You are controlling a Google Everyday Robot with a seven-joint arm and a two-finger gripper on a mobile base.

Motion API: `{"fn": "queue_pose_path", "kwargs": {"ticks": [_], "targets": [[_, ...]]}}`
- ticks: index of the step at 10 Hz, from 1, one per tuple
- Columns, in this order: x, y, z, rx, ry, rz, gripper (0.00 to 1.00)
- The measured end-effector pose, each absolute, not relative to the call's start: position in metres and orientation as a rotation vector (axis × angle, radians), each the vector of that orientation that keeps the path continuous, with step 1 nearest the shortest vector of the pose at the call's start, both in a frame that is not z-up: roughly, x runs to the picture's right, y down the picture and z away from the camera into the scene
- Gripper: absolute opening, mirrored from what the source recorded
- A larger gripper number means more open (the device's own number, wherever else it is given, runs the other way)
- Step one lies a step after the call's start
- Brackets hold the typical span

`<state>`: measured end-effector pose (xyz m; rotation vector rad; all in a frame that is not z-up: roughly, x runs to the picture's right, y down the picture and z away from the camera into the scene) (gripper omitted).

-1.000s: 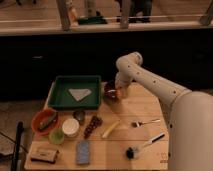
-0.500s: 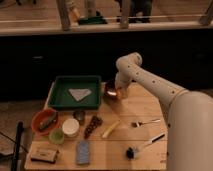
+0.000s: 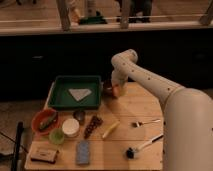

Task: Place apple in purple bowl

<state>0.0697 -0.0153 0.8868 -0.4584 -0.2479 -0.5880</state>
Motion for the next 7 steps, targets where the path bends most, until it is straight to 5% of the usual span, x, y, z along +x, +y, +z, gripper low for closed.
{"fn": "queue_pose_path", "kwargs": {"ticks": [7], "targets": [[0.055, -0.047, 0.888, -0.411, -0.226, -0.598, 0.0]]}}
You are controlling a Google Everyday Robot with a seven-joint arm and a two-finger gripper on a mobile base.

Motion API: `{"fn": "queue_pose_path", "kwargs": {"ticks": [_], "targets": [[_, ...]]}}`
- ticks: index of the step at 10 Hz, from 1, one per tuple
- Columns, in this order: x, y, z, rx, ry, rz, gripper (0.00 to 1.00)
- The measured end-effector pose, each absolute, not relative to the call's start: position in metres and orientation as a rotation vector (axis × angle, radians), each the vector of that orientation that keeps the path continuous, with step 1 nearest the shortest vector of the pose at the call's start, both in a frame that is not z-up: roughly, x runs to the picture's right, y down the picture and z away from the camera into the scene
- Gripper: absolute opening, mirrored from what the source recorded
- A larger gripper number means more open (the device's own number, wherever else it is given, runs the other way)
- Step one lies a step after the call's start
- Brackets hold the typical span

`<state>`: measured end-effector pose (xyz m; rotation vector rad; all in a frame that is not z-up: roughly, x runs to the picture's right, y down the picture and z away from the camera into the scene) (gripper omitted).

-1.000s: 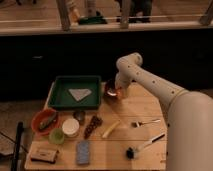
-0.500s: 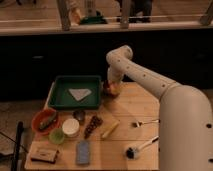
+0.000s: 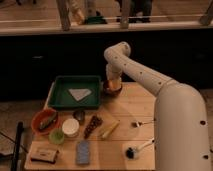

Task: Place apple in purple bowl

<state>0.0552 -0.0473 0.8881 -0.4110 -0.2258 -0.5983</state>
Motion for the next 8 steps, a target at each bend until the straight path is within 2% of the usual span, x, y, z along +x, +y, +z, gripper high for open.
{"fn": "queue_pose_path", "kwargs": {"ticks": [7, 8], "targets": [[0.049, -0.062, 0.901, -0.363, -0.254, -0.589, 0.0], [0.05, -0.064, 0.903, -0.361, -0.253, -0.583, 0.05]]}}
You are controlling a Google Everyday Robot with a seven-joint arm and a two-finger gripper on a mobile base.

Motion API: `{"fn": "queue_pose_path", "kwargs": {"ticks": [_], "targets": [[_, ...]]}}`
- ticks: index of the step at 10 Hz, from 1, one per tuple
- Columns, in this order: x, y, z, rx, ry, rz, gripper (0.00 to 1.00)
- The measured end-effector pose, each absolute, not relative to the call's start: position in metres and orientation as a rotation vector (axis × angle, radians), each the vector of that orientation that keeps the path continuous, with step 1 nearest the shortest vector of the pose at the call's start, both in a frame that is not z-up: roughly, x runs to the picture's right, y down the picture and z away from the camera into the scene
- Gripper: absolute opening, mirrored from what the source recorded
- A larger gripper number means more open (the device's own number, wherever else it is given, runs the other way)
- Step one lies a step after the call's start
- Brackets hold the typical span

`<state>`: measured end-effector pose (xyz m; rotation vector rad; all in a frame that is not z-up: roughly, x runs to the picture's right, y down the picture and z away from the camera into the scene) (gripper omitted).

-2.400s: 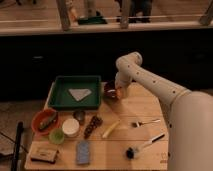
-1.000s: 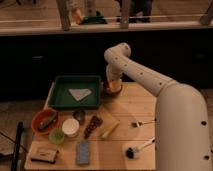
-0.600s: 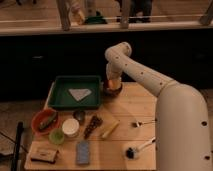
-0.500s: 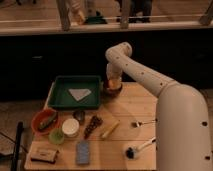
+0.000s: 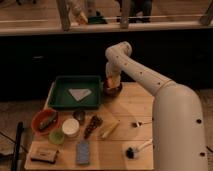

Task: Place apple in purple bowl

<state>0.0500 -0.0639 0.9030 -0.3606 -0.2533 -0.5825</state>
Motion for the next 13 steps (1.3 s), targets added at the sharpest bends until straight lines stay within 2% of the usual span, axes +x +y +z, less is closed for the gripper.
{"fn": "queue_pose_path", "kwargs": {"ticks": [6, 8, 13], "targets": [[0.0507, -0.0695, 0.9073, -0.349, -0.266, -0.554, 0.64], [0.0485, -0.0706, 0.9067, -0.344, -0.271, -0.553, 0.79], [0.0542, -0.072, 0.9042, -0.321, -0.289, -0.539, 0.8]]}}
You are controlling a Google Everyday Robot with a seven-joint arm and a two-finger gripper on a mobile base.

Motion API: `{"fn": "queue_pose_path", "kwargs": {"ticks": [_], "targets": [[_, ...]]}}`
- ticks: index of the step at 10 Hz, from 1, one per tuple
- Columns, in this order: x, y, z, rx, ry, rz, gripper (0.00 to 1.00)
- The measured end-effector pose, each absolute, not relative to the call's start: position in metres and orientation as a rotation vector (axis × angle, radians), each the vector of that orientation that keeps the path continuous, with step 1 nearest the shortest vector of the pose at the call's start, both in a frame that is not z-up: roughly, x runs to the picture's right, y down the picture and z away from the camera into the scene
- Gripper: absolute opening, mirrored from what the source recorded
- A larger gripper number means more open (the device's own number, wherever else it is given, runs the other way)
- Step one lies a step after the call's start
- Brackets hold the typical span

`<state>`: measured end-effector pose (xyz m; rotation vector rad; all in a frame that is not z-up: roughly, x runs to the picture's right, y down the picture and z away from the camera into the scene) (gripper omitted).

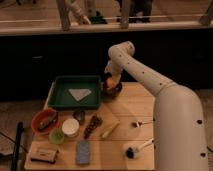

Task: Place apple in purple bowl

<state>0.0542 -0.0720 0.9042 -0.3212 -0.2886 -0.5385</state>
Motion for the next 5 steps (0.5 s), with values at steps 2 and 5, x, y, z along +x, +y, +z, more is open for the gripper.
{"fn": "queue_pose_path", "kwargs": {"ticks": [2, 5], "targets": [[0.0569, -0.0738, 0.9008, -0.309, -0.294, -0.535, 0.8], [0.0628, -0.0756, 0.8944, -0.296, -0.298, -0.529, 0.8]]}}
